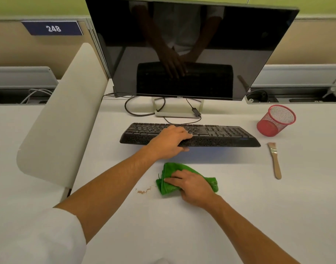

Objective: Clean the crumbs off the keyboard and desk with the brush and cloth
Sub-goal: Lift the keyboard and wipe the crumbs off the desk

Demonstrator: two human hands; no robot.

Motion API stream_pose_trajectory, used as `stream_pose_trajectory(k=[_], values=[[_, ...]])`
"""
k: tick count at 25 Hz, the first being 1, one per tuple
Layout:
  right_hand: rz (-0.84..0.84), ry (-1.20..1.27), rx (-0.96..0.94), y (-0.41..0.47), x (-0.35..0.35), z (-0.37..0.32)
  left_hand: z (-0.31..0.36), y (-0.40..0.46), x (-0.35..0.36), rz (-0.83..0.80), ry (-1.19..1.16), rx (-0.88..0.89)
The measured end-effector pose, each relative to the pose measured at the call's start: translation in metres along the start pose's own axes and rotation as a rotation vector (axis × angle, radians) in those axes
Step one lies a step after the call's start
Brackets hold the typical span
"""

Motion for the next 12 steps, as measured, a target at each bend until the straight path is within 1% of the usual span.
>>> stream_pose_trajectory(k=[1, 3, 4, 6, 7, 9, 12], values=[[0.036, -0.002, 0.009, -0.005, -0.008, 0.0, 0.001, -0.002, 0.006, 0.01, -0.006, 0.001], [0.189, -0.05, 0.065, -0.017, -0.034, 0.005, 0.003, -0.007, 0.016, 0.035, -0.016, 0.006], [0.265, -0.083, 0.122, -0.026, -0.045, 0.012, 0.003, -0.009, 0.02, 0.046, -0.02, 0.01], [0.354, -0.153, 0.259, -0.048, -0.057, 0.03, 0.003, -0.012, 0.026, 0.064, -0.004, 0.014], [0.369, -0.183, 0.329, -0.06, -0.058, 0.04, 0.003, -0.013, 0.029, 0.066, 0.027, 0.018], [0.347, -0.211, 0.445, -0.081, -0.051, 0.055, 0.006, -0.014, 0.034, 0.074, 0.111, 0.034], [0.287, -0.208, 0.493, -0.097, -0.035, 0.058, 0.008, -0.015, 0.043, 0.082, 0.172, 0.05]])
Point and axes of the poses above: each hand's wrist, its own y-axis towards the middle knuckle, its own x-axis out of the palm, z = x × y, the point moved 8 cm from there along y, towards the middle knuckle, and after that the axes turned 2 degrees about -z, right-handed, at the moved point
